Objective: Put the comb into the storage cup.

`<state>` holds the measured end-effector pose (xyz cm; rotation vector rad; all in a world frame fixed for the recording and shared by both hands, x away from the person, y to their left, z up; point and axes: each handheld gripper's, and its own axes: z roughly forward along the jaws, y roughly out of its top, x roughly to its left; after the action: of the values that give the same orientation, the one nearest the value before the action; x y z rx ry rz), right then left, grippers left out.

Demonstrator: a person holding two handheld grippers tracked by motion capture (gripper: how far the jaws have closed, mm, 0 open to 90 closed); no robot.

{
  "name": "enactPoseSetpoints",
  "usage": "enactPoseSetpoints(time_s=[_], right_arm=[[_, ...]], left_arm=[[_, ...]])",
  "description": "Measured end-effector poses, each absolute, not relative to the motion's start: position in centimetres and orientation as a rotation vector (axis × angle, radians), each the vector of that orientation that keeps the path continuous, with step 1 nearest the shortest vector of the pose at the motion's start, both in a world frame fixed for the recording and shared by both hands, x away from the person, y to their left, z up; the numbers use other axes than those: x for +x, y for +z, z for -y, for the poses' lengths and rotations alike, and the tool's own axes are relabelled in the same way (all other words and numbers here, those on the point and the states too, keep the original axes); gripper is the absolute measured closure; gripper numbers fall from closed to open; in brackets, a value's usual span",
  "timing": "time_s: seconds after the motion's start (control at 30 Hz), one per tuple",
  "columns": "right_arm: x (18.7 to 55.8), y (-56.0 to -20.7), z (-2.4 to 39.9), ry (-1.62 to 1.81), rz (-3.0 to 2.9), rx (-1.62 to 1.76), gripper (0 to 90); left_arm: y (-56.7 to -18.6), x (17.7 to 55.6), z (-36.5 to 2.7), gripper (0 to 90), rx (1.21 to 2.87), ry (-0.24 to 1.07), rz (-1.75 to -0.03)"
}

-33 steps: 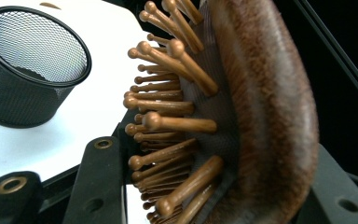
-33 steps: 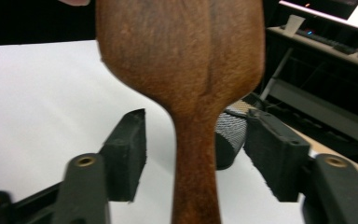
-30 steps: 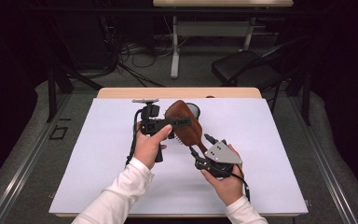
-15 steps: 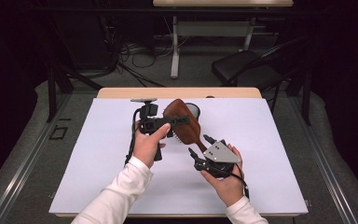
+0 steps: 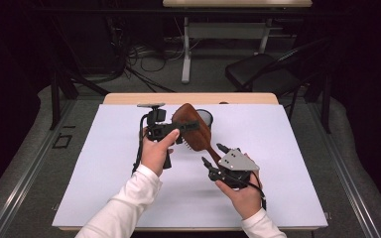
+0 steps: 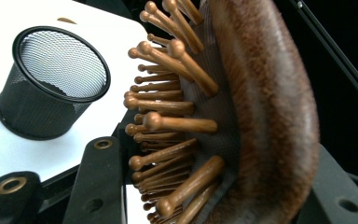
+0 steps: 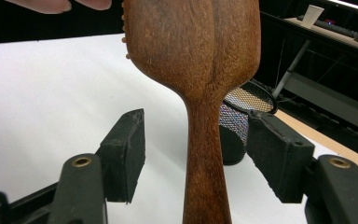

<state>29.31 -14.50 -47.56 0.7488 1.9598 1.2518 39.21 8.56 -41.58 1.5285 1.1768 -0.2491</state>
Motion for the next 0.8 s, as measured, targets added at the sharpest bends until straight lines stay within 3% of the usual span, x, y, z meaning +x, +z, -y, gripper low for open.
enactPoseSetpoints(time_s=[0.5,0.8], right_arm=[[29.5,-47.0,14.8,1.276,-1.968,0.713,36.3],[29.6,-46.7,15.1,1.284,-1.998,0.770,26.9]], left_arm=[[-42.1,40.2,-8.9,51.0,1.515,-0.205,-1.208],[-42.3,40.5,-9.0,50.6,1.519,-0.179,-1.207]])
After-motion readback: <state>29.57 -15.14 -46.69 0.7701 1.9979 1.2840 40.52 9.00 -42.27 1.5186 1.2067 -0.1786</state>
